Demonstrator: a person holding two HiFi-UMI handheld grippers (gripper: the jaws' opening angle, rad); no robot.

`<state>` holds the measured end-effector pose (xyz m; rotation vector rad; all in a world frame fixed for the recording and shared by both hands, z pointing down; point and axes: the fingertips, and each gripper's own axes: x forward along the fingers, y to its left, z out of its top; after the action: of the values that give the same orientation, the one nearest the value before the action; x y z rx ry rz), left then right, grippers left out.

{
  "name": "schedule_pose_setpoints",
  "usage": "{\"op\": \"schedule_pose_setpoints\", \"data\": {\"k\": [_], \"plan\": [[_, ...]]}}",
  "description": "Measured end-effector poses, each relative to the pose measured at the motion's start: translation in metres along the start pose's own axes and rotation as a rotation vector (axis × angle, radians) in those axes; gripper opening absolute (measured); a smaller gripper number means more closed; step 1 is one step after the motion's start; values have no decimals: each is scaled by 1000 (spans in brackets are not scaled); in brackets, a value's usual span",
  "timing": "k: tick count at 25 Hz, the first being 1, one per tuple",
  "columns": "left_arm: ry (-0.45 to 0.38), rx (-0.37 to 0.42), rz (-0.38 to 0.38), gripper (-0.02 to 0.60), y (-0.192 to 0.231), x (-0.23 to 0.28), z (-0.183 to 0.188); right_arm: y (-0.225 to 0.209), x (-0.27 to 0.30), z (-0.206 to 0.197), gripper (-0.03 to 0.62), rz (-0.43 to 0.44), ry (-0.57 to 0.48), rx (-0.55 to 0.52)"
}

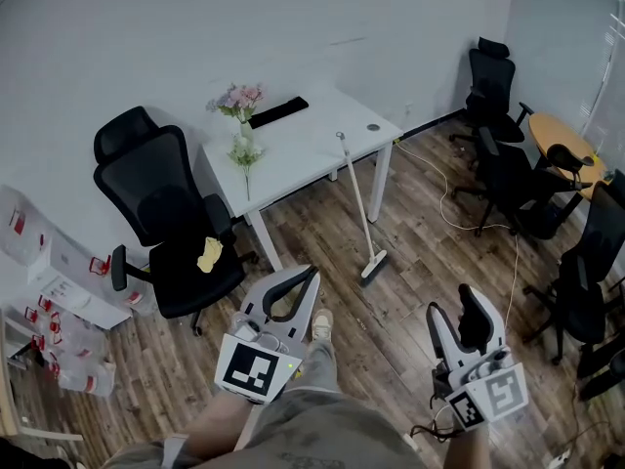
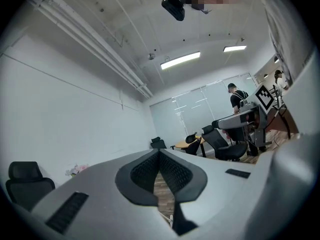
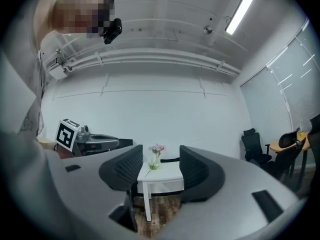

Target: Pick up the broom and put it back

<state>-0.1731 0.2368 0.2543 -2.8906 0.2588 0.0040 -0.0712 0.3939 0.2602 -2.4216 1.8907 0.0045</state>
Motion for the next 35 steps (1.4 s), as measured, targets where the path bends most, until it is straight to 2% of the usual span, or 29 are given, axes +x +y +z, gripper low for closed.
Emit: {"op": "schedule_pose_setpoints", "data": {"k": [6, 10, 17, 22, 29, 35], "plan": [[4, 3, -11, 17, 45, 59, -18, -34, 68, -15, 230, -5, 40, 14], [15, -8, -11, 17, 88, 100, -30, -50, 129, -19, 230, 22, 85, 44], [103, -37, -12, 17, 162, 168, -79, -84, 234, -33, 230, 28, 146, 65], [152, -62, -24, 17, 207, 216, -110, -99, 305, -46, 230, 47, 218, 25], [228, -78, -70, 17, 251, 279, -156, -139, 394, -85, 229, 26, 299, 22], [285, -86, -92, 17, 281, 321, -191, -170, 449, -128, 229, -10, 379, 75]]}}
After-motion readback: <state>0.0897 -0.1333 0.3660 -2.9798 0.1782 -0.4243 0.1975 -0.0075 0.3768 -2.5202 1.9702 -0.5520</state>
